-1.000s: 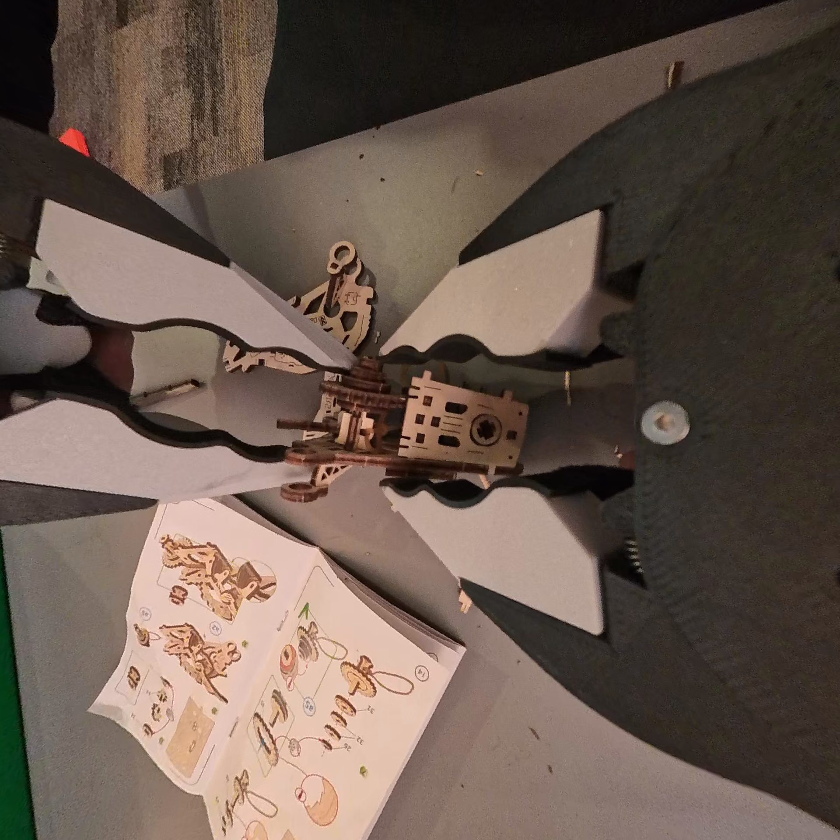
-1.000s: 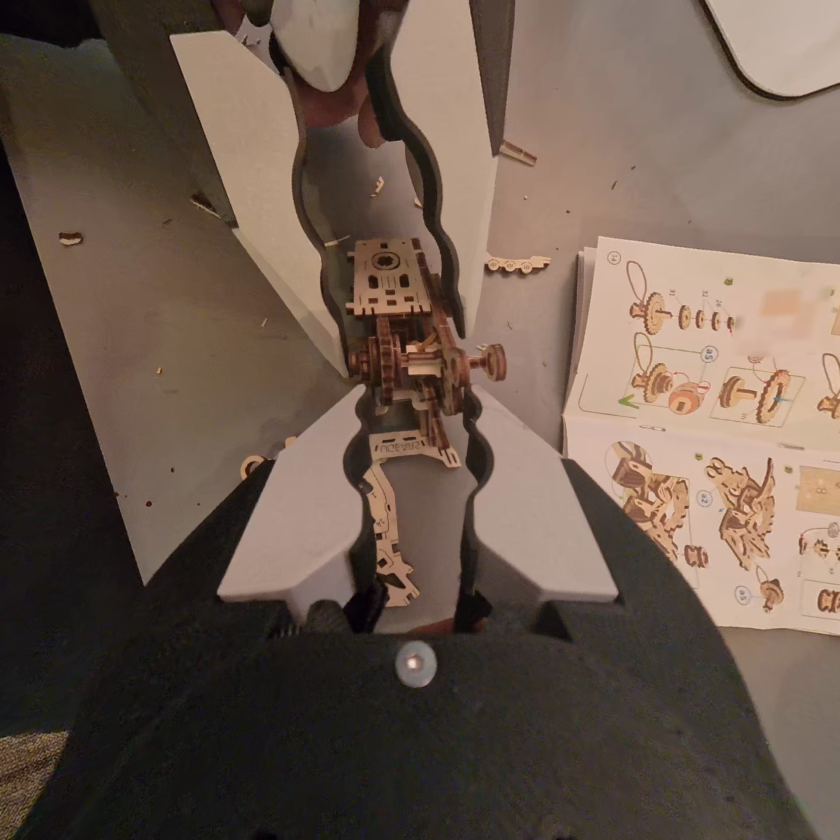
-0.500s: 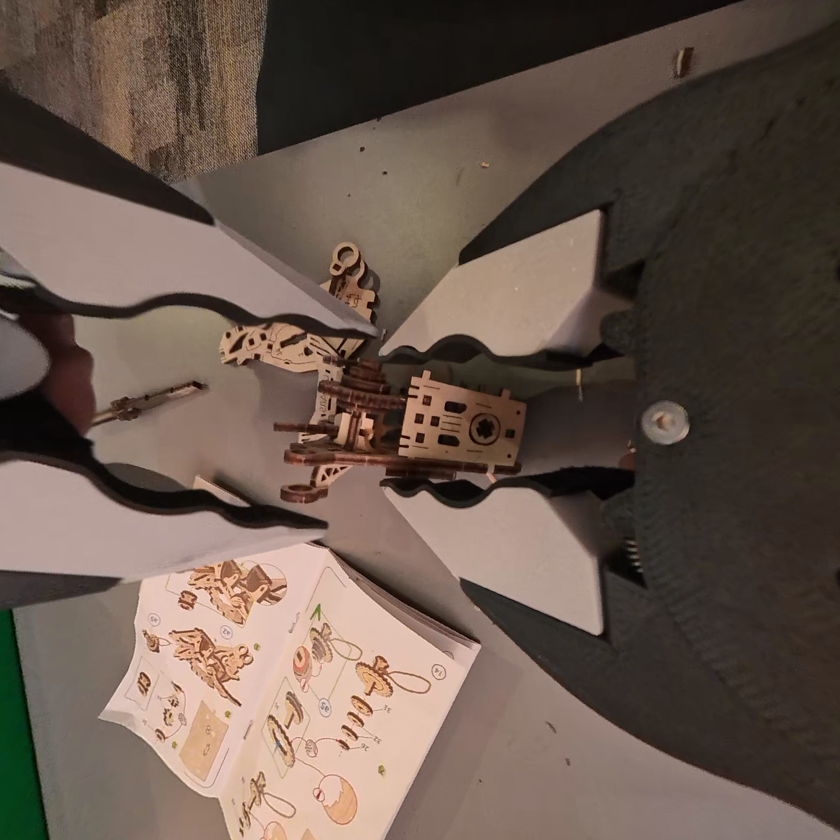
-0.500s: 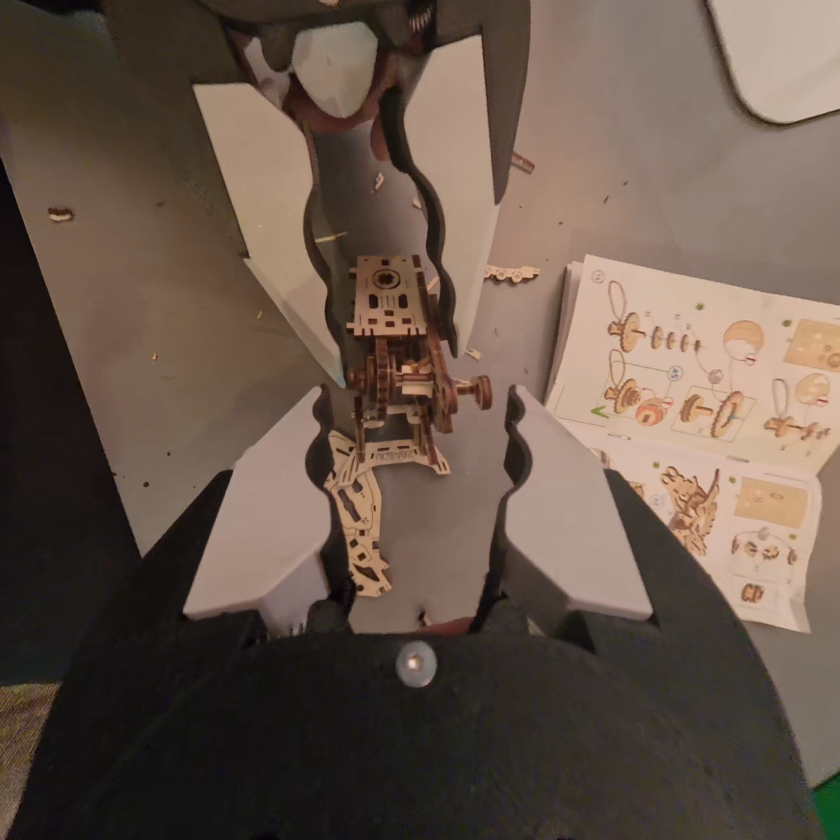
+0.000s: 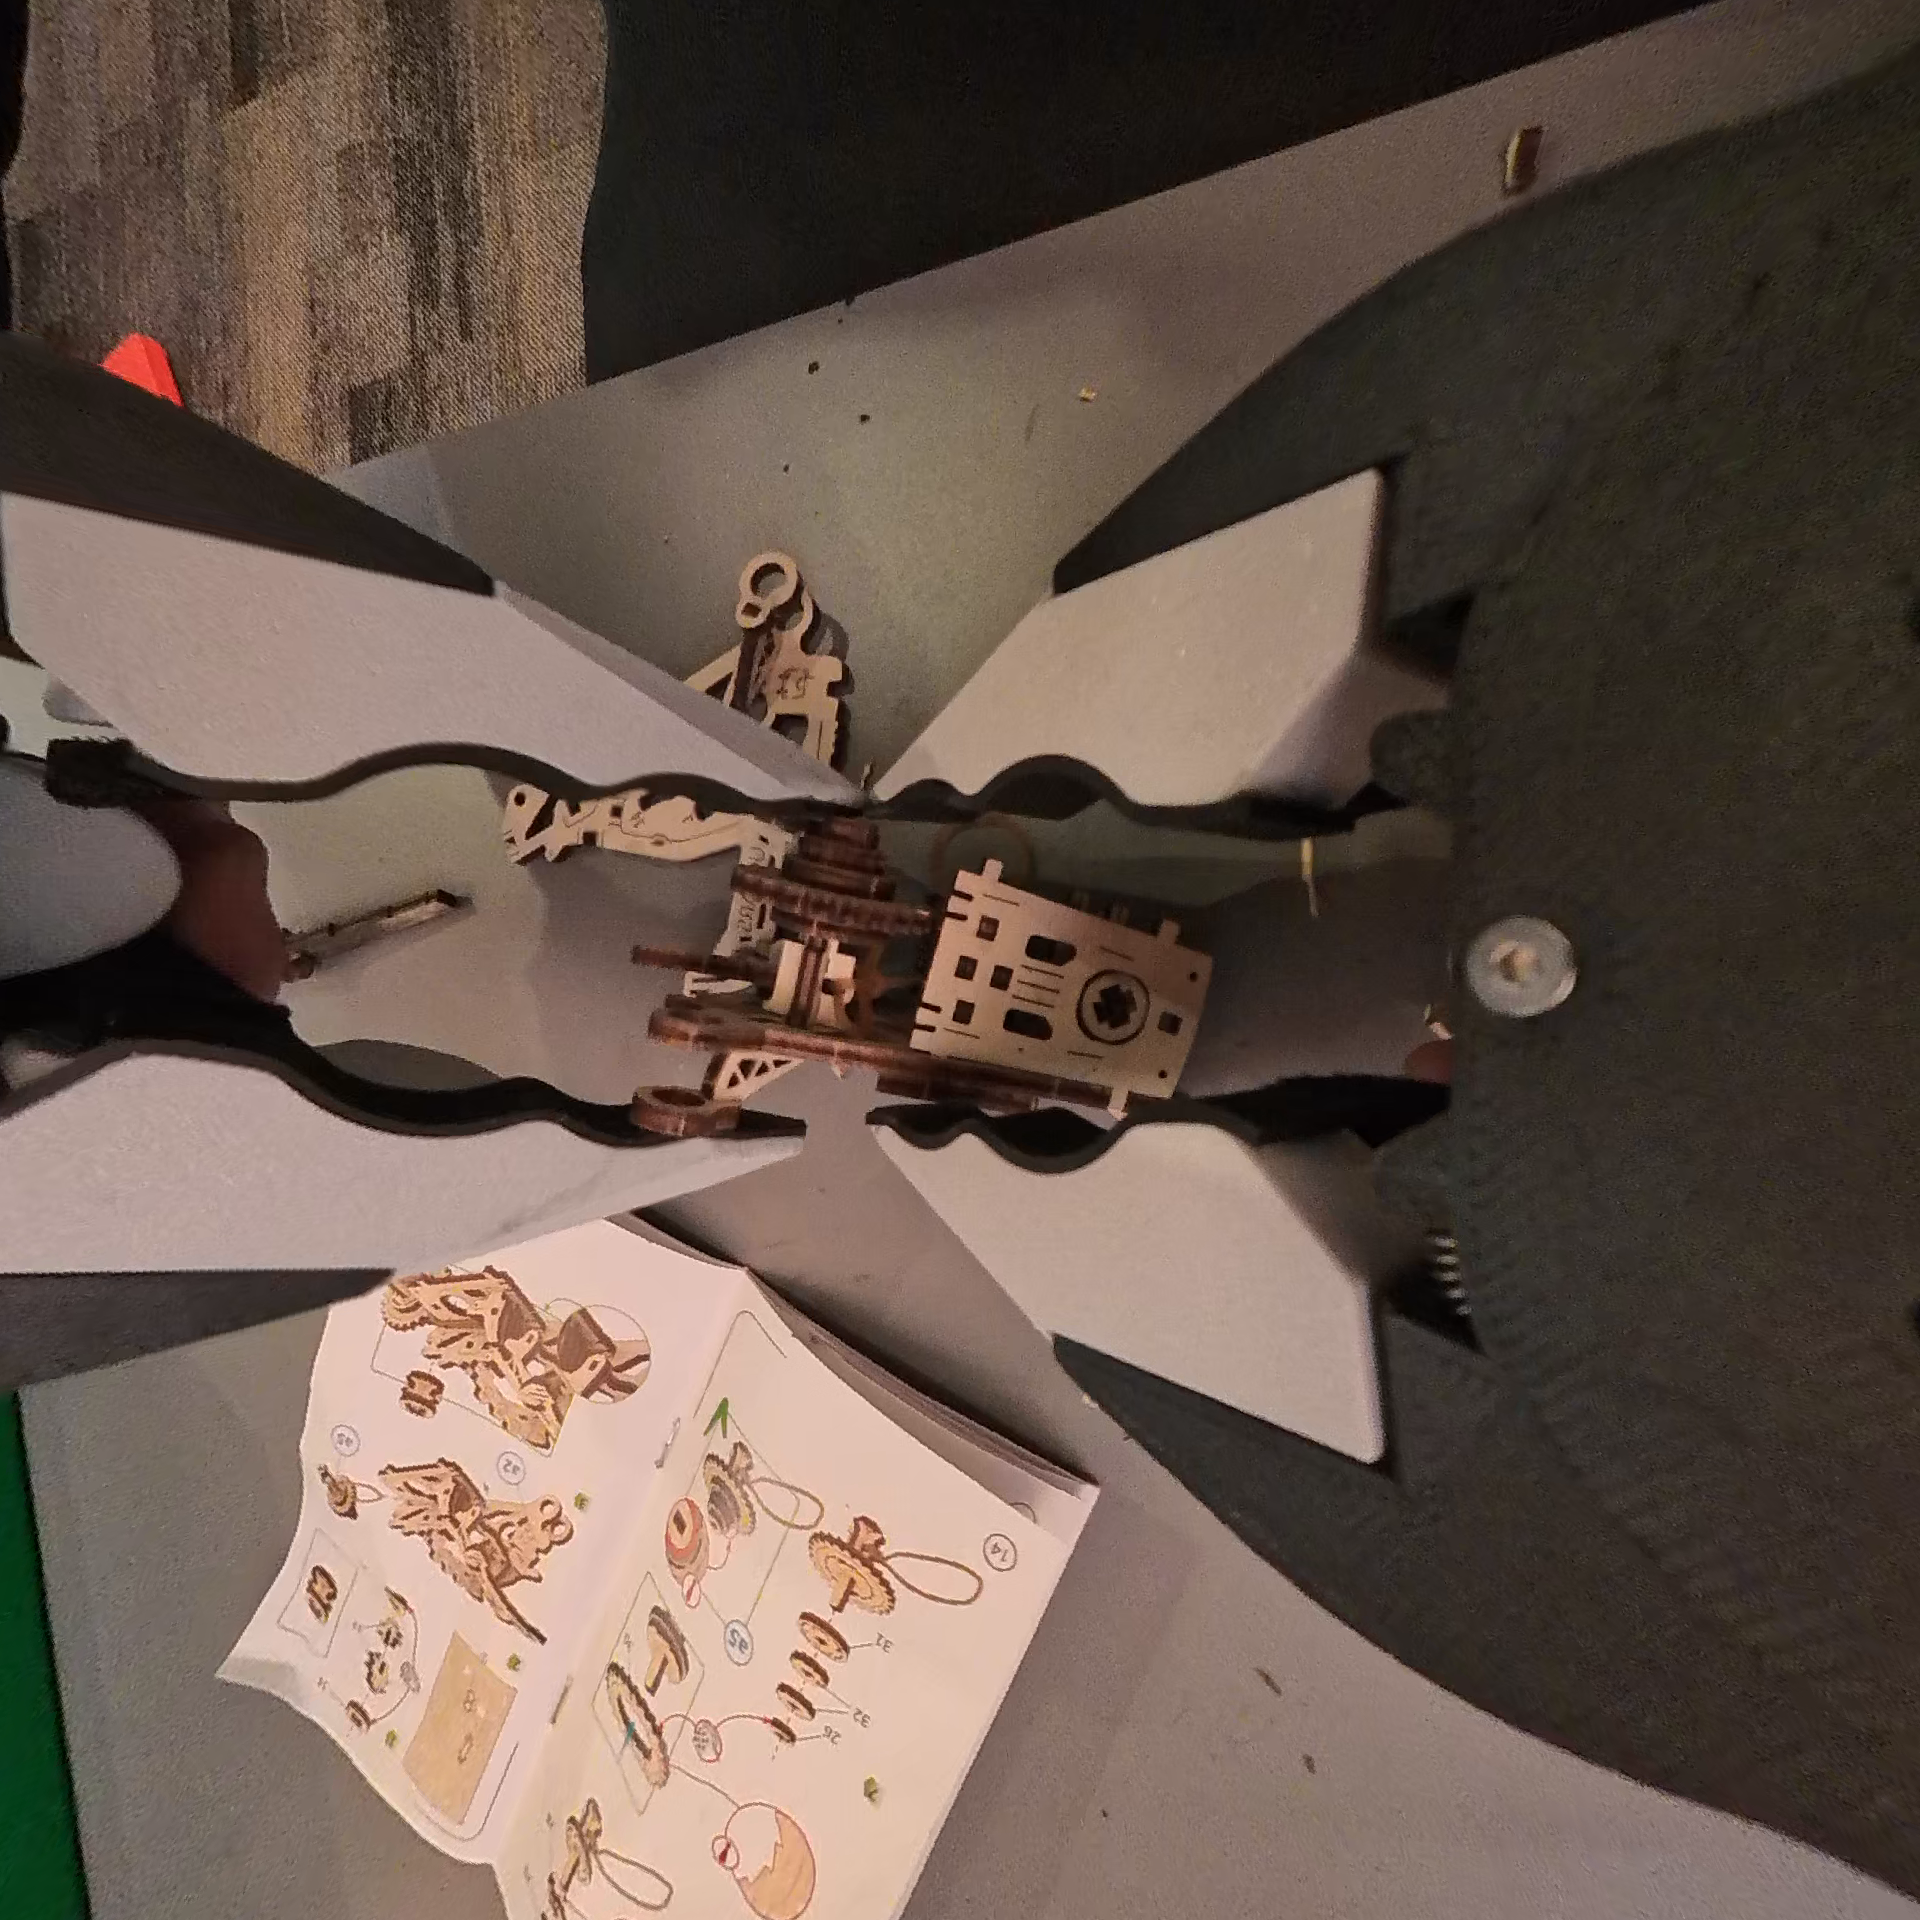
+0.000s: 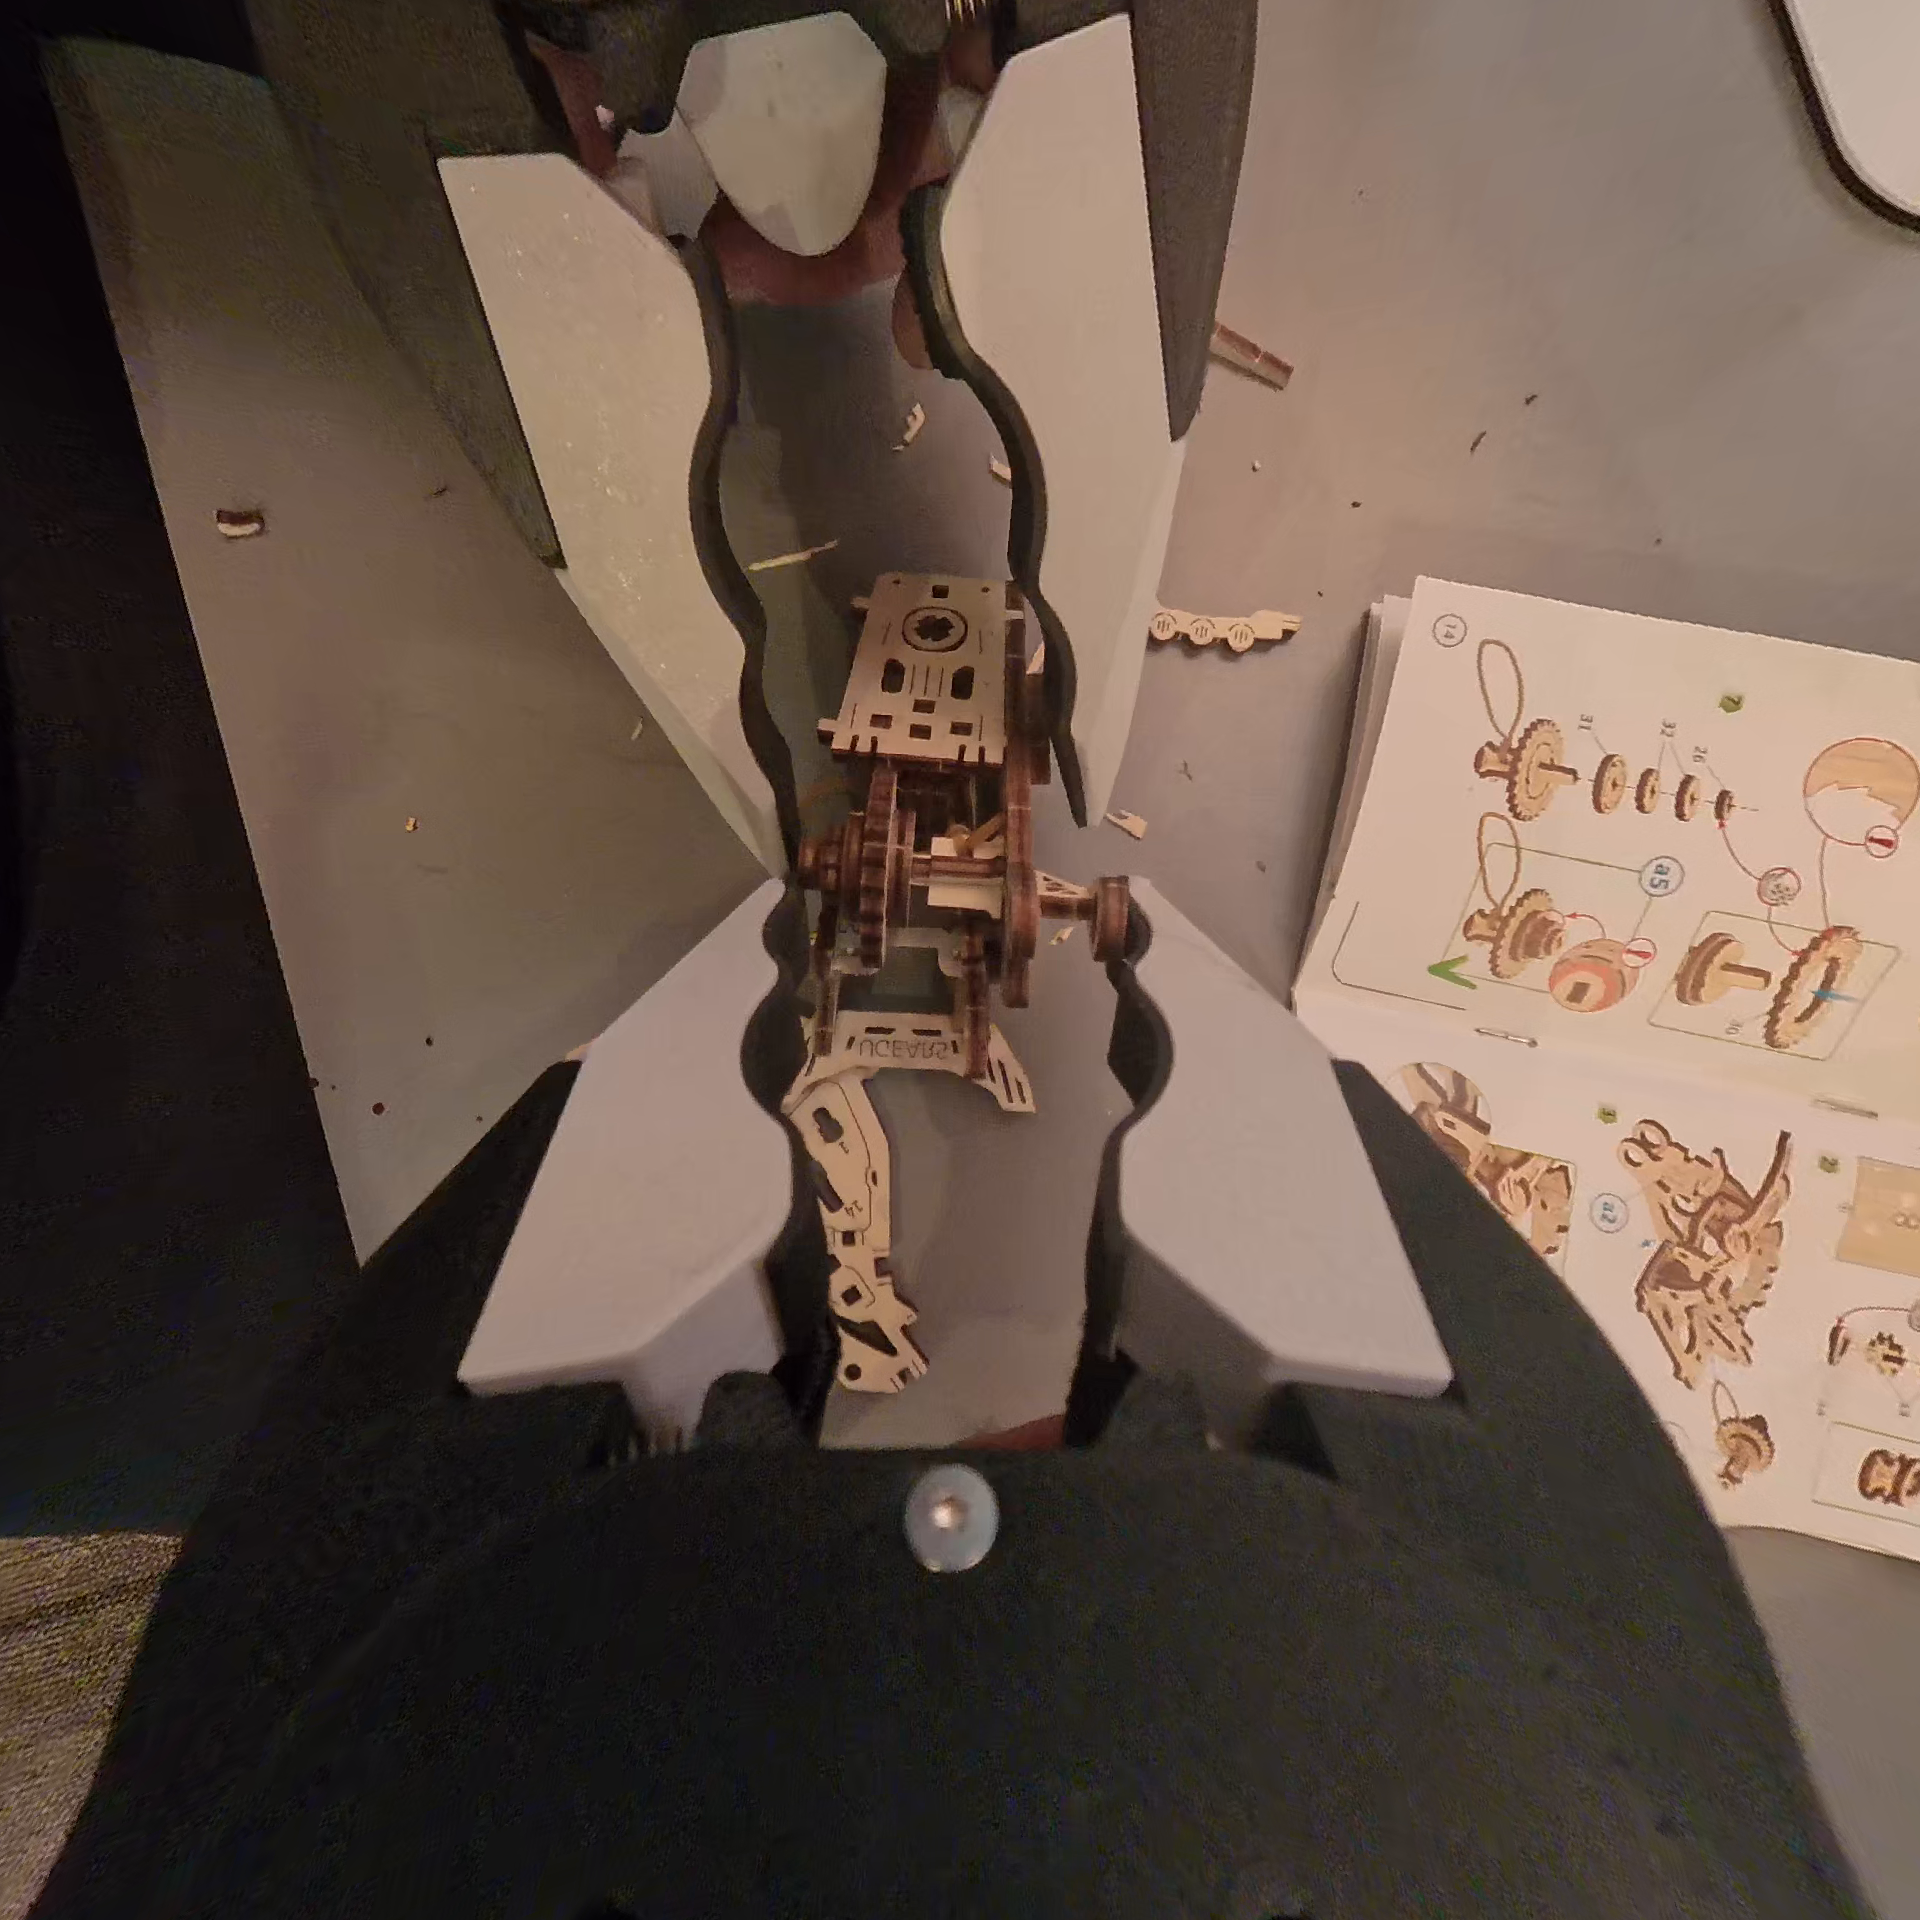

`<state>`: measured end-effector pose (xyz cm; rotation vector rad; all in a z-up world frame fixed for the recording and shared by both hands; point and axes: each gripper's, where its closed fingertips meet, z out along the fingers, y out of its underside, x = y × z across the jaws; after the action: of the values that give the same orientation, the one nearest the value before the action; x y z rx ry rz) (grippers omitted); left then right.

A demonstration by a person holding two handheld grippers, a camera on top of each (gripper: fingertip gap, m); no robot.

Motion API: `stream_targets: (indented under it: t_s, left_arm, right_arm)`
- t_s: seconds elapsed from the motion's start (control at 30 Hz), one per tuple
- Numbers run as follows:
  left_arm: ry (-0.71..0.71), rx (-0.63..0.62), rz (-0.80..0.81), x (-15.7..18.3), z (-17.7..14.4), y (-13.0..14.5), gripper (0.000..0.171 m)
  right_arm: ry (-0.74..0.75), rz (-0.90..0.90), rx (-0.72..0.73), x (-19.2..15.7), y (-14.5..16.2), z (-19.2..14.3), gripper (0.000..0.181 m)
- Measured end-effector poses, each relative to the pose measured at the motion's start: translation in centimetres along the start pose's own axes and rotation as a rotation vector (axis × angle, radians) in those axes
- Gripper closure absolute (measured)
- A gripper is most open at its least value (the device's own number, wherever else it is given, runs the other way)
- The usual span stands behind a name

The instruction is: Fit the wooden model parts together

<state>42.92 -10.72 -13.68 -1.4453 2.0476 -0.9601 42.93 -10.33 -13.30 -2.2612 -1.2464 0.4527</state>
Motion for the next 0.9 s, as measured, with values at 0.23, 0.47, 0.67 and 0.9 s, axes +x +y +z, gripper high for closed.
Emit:
stream_targets:
  t_s: [0.23, 0.47, 0.67, 0.9]
  left_arm:
    - [0.008, -0.002, -0.013, 0.1, 0.0, 0.3, 0.123]
    - [0.015, 0.007, -0.024, 0.0, 0.0, 0.2, 0.114]
    - [-0.005, 0.080, -0.058, -0.5, -1.7, -0.3, 0.107]
    - [-0.111, 0.320, -0.121, -1.9, -7.3, -3.0, 0.100]
  right_arm:
    - [0.031, -0.001, -0.019, 0.0, -0.1, 0.1, 0.119]
    - [0.036, -0.004, -0.022, 0.1, -0.1, 0.0, 0.126]
    - [-0.014, 0.071, 0.115, 0.3, -0.8, -0.7, 0.127]
    - [-0.132, 0.269, 0.451, 1.1, -3.1, -4.6, 0.127]
